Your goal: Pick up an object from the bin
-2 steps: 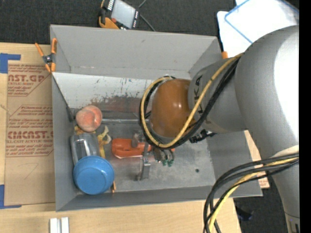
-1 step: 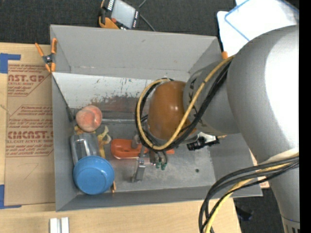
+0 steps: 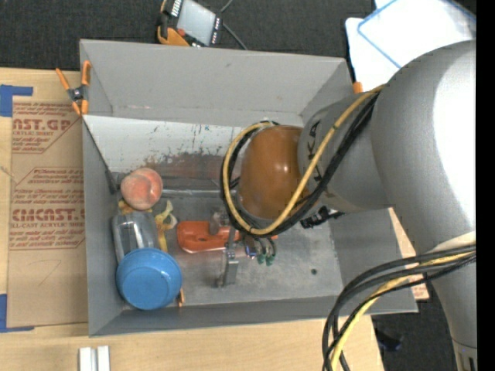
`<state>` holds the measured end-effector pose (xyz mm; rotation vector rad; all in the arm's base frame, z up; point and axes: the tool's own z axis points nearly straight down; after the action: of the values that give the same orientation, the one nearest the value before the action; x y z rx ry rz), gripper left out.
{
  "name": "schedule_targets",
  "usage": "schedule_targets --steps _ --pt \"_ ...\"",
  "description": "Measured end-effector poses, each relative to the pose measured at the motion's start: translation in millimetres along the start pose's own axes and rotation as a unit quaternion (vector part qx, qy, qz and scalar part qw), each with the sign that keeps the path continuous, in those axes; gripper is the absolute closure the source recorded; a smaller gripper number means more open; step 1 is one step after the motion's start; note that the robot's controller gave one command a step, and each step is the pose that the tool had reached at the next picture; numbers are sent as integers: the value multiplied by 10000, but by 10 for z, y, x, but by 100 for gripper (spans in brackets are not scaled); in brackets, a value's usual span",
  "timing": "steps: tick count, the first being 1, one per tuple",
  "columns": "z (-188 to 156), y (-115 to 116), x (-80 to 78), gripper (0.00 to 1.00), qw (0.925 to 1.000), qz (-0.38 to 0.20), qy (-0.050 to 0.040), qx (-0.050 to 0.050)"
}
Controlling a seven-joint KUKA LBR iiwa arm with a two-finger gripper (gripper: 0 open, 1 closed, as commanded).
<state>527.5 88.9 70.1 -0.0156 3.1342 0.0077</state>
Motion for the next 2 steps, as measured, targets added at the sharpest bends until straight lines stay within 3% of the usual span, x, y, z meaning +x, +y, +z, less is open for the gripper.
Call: schedule_targets --steps 1,2 --pt "-21 84 43 100 9982 597 -9 -8" --pt "-25 83 43 100 9982 598 -8 -8"
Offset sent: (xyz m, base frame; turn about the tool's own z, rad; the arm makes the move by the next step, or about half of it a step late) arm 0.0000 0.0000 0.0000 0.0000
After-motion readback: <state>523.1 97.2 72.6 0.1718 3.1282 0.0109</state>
